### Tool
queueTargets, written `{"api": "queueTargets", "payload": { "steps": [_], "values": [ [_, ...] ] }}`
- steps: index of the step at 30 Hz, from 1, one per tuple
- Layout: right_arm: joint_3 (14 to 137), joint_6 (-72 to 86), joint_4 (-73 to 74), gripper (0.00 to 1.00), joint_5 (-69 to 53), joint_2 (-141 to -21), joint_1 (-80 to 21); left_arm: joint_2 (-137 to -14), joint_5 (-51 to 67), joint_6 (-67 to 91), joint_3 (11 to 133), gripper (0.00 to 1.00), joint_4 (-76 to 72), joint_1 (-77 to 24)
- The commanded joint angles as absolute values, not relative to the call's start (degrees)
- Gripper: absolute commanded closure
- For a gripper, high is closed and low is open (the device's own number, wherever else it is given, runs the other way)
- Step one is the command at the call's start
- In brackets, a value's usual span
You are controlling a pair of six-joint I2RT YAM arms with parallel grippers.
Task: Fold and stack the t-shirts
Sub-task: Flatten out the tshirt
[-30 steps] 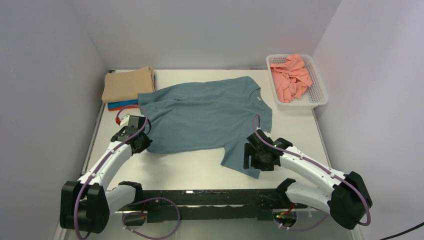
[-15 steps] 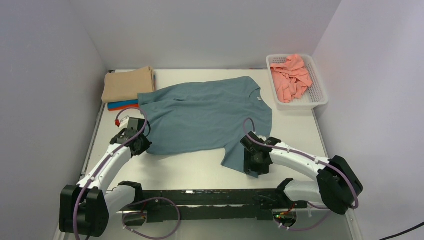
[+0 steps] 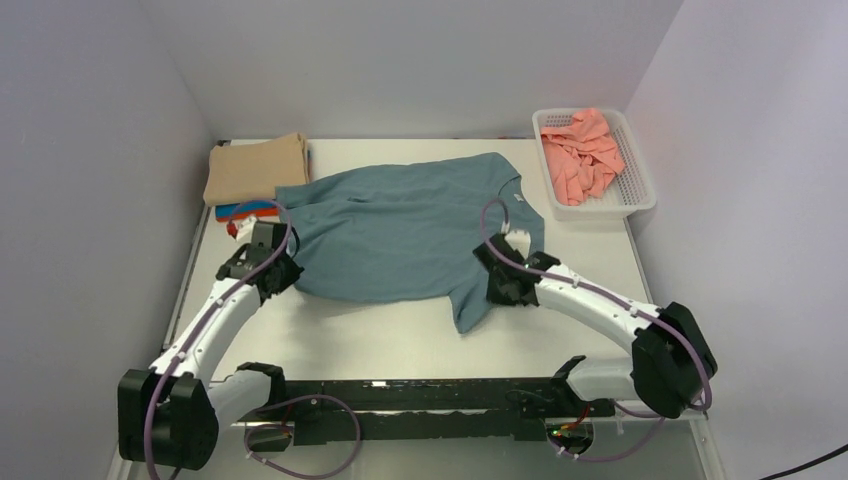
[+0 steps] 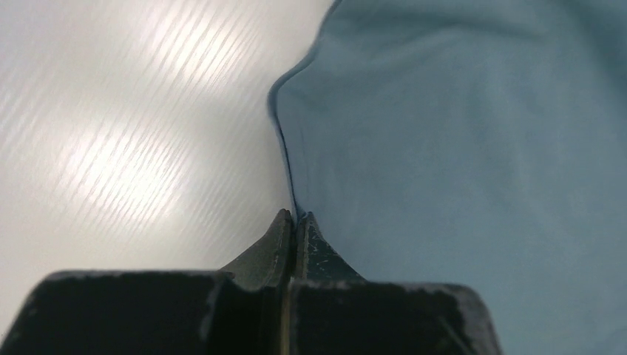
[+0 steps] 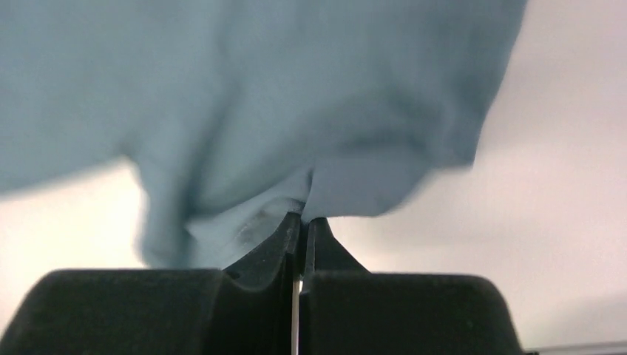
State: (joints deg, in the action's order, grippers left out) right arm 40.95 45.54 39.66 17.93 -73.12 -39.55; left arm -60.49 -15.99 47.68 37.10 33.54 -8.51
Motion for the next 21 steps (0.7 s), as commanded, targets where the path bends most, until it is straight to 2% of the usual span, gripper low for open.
{"api": "queueTargets", "payload": {
  "steps": [1, 9, 13, 21],
  "values": [
    [54.33, 38.92, 32.96, 1.00, 30.75, -70.26, -35.91, -58.77, -19.01, 46.91, 47.79, 1.00, 31.54, -8.70],
    [67.61, 24.56, 24.56, 1.00, 31.93, -60.69, -28.51, -52.72, -26.23, 42.06, 61.48, 1.00, 30.61, -8.70],
    [77.03, 18.16, 24.27, 1.00, 32.17, -58.83, -27.74, -51.00, -26.28, 39.25, 70.31, 1.00, 31.95, -8.70],
    [100.28, 9.24, 29.66, 1.00, 24.39, -59.55, -27.76, -45.92, -23.17, 32.97, 86.75, 1.00, 32.82, -8.70]
  ]
}}
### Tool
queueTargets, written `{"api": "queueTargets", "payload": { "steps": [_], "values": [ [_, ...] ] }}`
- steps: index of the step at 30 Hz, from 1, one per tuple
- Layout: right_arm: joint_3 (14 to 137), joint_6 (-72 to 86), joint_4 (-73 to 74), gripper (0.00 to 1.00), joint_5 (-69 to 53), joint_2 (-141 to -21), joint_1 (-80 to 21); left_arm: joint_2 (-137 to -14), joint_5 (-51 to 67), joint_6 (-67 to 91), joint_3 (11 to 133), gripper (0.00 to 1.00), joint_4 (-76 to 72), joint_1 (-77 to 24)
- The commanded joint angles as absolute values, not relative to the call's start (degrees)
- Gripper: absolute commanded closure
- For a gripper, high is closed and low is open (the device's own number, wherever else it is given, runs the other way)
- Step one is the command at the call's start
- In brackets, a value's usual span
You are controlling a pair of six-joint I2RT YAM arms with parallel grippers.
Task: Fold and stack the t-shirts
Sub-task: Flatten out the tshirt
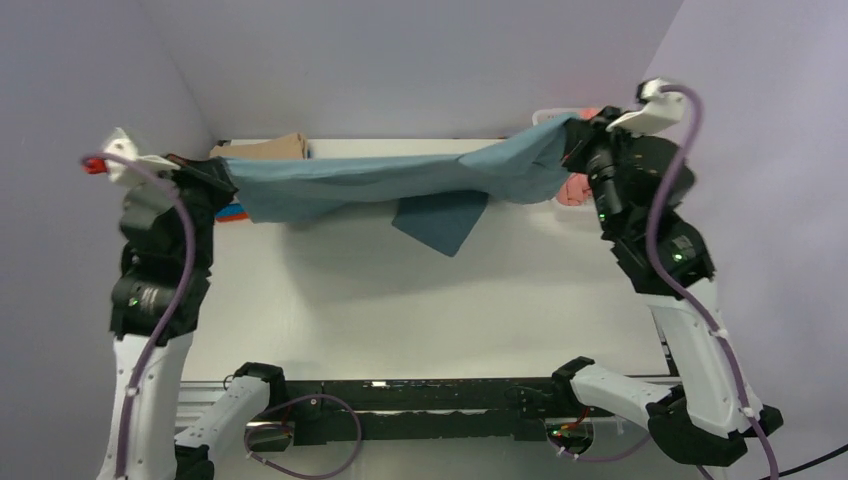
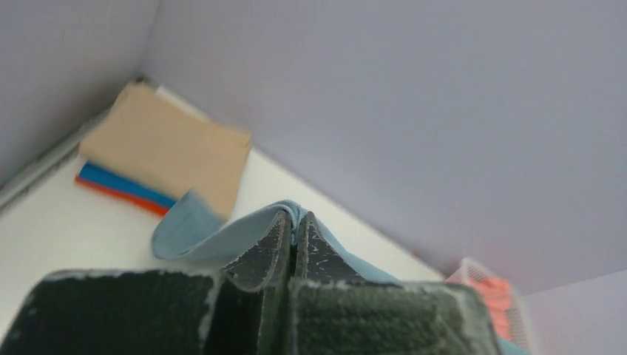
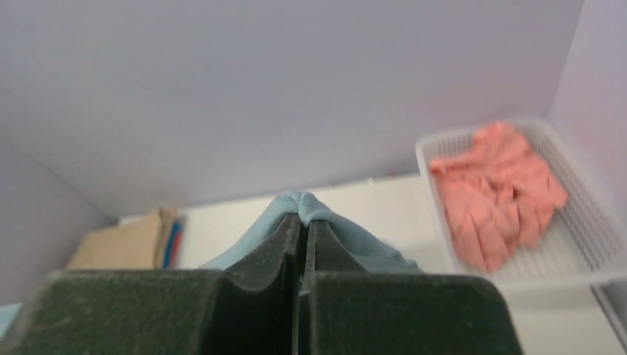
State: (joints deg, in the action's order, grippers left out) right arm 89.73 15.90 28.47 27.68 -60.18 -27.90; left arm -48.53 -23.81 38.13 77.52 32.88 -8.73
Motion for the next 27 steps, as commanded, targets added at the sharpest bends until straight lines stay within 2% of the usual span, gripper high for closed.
{"api": "queueTargets", "payload": {
  "steps": [1, 13, 20, 27],
  "values": [
    [103.16, 8.58, 30.68, 1.00, 23.11, -59.68, -27.84, -45.51, -22.67, 32.27, 89.08, 1.00, 33.55, -8.70],
    [130.80, 2.72, 36.27, 1.00, 8.30, -61.51, -27.84, -41.93, -12.63, 26.82, 111.39, 1.00, 38.20, -8.70],
    [129.36, -2.19, 33.13, 1.00, 9.78, -61.66, -27.87, -45.53, -10.79, 26.10, 115.56, 1.00, 39.84, -8.70],
    [118.90, -10.33, 25.32, 1.00, 23.61, -66.88, -27.79, -52.54, -16.27, 25.62, 102.86, 1.00, 35.70, -8.70]
  ]
}}
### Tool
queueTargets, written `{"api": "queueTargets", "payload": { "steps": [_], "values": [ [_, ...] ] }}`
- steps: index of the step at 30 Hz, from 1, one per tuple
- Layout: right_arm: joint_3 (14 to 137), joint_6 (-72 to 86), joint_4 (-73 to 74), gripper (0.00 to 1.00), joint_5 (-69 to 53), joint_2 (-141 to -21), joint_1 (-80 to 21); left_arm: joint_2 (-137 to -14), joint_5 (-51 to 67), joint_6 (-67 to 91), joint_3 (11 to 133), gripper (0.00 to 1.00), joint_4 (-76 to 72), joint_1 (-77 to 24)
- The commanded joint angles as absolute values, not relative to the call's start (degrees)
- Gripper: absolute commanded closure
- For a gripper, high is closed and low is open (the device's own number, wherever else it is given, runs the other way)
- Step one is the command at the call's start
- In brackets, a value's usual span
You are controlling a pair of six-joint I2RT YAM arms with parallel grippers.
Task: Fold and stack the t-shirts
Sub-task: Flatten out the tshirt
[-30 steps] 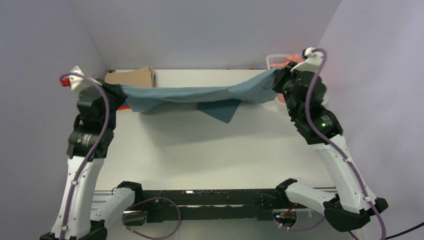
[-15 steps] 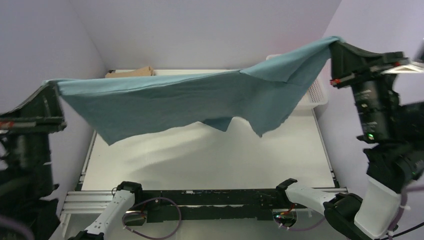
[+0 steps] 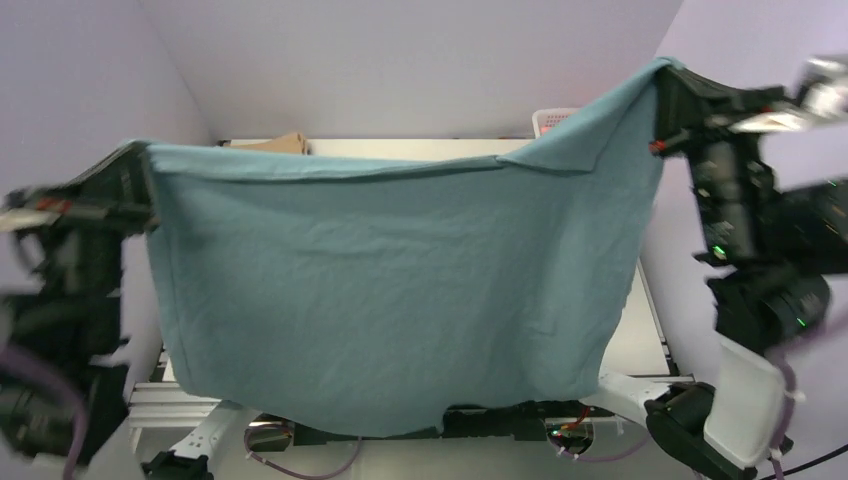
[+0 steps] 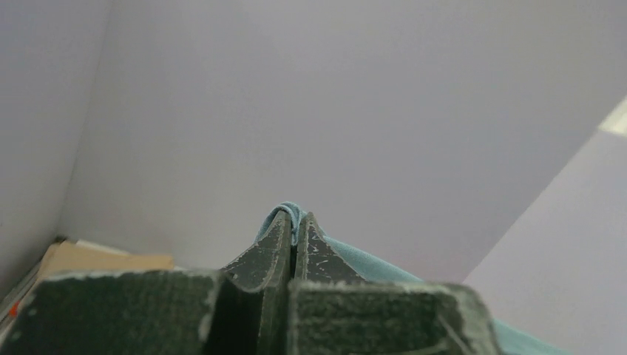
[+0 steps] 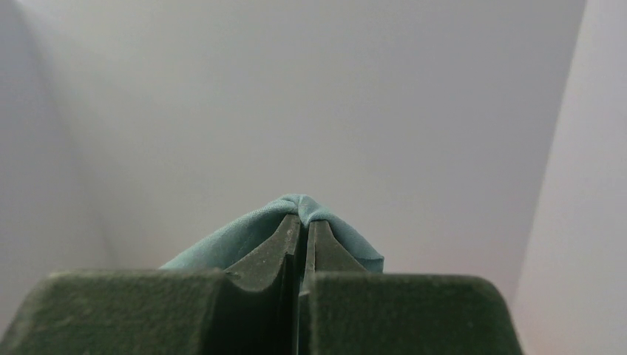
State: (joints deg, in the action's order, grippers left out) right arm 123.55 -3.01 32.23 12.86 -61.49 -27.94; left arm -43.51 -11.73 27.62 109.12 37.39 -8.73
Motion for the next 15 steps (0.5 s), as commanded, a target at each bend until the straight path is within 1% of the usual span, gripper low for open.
{"api": "queueTargets", "payload": {
  "steps": [1, 4, 8, 12, 15],
  "values": [
    [116.56, -11.98, 23.43, 1.00, 25.70, -68.16, -27.75, -54.30, -17.82, 25.41, 100.56, 1.00, 34.97, -8.70],
    [106.46, -15.03, 17.08, 1.00, 30.89, -72.18, -26.49, -59.63, -20.67, 25.57, 90.95, 1.00, 30.36, -8.70],
    [95.62, -8.77, 12.18, 1.00, 24.93, -78.62, -19.91, -70.03, -21.43, 26.81, 79.40, 1.00, 23.33, -8.31],
    [87.28, -2.79, 7.79, 1.00, 20.17, -88.06, -16.76, -86.53, -18.40, 28.97, 76.97, 1.00, 21.16, -7.22],
    [84.66, 2.25, 5.18, 1.00, 15.60, -96.86, -15.72, -99.91, -16.24, 30.11, 81.47, 1.00, 22.77, -5.74]
  ]
}}
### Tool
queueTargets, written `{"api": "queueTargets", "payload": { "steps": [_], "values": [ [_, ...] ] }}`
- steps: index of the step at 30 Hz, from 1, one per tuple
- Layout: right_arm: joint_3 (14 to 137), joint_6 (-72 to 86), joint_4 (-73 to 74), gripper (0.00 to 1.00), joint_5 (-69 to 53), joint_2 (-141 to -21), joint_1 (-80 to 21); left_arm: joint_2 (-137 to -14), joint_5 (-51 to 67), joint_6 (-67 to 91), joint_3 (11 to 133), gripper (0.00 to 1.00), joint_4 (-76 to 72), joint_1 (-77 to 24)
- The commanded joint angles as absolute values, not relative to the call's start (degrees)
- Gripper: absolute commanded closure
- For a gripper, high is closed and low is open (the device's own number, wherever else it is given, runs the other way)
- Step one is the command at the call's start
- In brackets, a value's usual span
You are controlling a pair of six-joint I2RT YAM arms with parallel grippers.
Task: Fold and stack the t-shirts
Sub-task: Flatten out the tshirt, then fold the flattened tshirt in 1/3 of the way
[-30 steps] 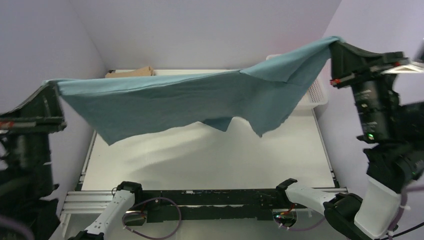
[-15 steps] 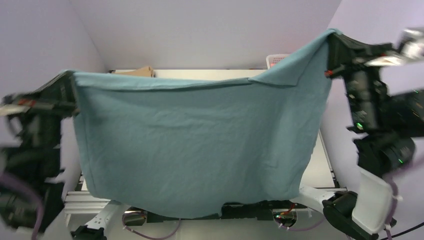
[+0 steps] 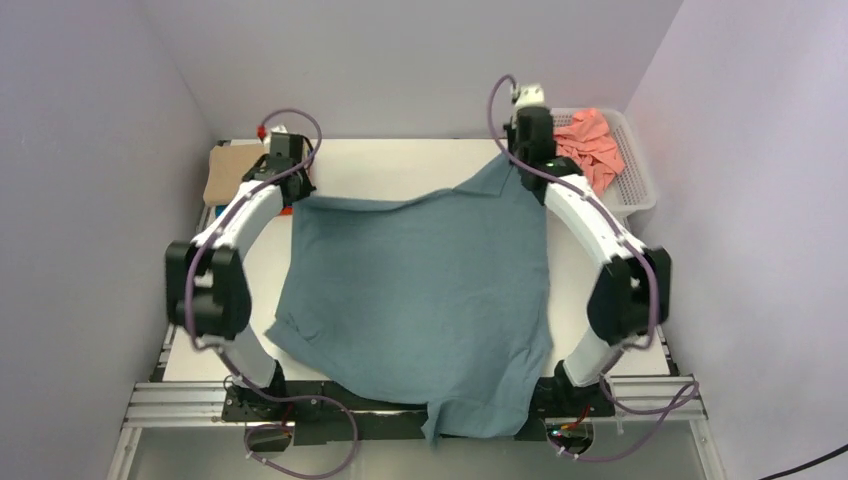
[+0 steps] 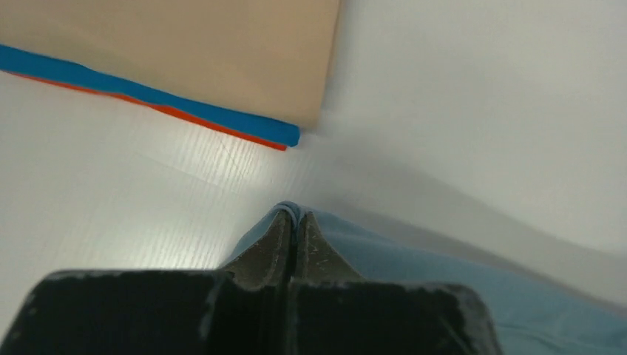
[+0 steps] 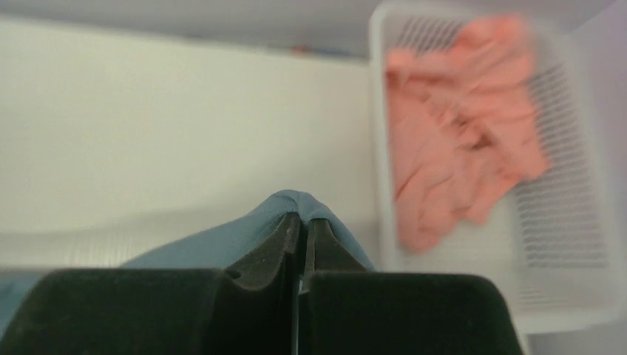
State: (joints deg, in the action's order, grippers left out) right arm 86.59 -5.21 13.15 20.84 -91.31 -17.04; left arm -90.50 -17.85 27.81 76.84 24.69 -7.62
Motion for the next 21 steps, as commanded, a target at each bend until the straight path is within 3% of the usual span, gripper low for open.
{"api": "queueTargets", "payload": {
  "steps": [1, 4, 9, 15, 21],
  "values": [
    [85.16, 3.26, 5.28, 1.00, 13.93, -100.44, -15.30, -104.44, -15.27, 30.41, 85.44, 1.00, 25.30, -5.11],
    [89.51, 5.07, 7.33, 1.00, 12.06, -110.49, -14.59, -114.55, -13.32, 30.55, 92.64, 1.00, 28.70, -3.87],
    [95.54, 5.85, 8.92, 1.00, 11.06, -119.63, -14.03, -119.39, -11.58, 29.93, 94.80, 1.00, 26.72, -3.18],
    [97.38, 6.91, 10.75, 1.00, 11.68, -119.04, -13.04, -118.55, -11.99, 29.36, 95.50, 1.00, 26.37, -2.24],
    [91.08, 10.74, 16.23, 1.00, 10.23, -109.33, -12.83, -111.77, -11.75, 29.52, 90.51, 1.00, 27.04, -1.85]
  ]
}}
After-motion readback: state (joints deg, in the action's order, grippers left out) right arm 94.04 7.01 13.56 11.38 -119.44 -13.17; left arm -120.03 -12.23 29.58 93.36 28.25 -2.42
